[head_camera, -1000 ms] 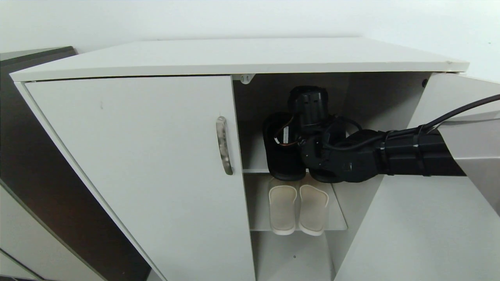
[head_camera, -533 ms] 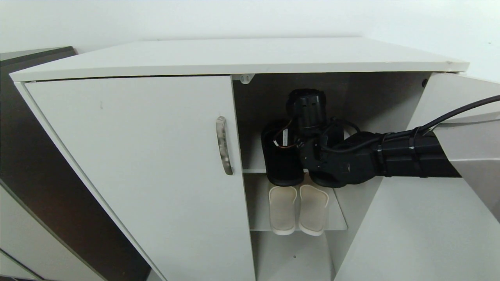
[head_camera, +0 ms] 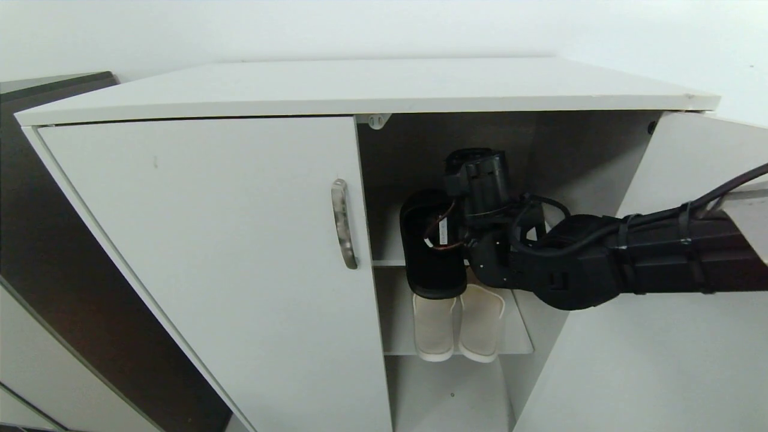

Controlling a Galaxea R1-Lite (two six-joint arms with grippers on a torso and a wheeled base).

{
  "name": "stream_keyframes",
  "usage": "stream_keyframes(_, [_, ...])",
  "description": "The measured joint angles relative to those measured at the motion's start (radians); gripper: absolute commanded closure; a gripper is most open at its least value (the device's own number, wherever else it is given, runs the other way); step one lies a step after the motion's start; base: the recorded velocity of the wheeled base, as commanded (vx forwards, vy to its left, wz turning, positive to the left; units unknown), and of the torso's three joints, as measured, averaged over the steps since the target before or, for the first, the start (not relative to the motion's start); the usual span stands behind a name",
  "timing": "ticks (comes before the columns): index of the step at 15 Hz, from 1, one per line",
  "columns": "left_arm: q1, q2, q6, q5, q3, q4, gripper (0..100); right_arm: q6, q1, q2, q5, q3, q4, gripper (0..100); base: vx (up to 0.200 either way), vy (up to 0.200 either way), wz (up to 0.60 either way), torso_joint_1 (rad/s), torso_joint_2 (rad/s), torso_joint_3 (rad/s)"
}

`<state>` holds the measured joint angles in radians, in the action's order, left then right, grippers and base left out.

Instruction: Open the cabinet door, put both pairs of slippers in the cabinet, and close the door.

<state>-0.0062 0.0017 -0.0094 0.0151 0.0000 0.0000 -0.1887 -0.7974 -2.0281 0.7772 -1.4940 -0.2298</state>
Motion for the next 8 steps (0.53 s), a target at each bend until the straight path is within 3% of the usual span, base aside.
stream_keyframes(7, [0.000, 0.000, 0.000, 0.000, 0.000, 0.000, 100, -0.005, -0.085, 0.156, 0.018, 0.203, -0.056, 0, 0.000, 0.000, 0.00, 0.000, 0.00, 0.000])
stream_keyframes(8, [0.000, 0.000, 0.000, 0.000, 0.000, 0.000, 100, -0.005, -0.102, 0.180, 0.018, 0.242, -0.072, 100, 0.000, 0.000, 0.00, 0.000, 0.00, 0.000])
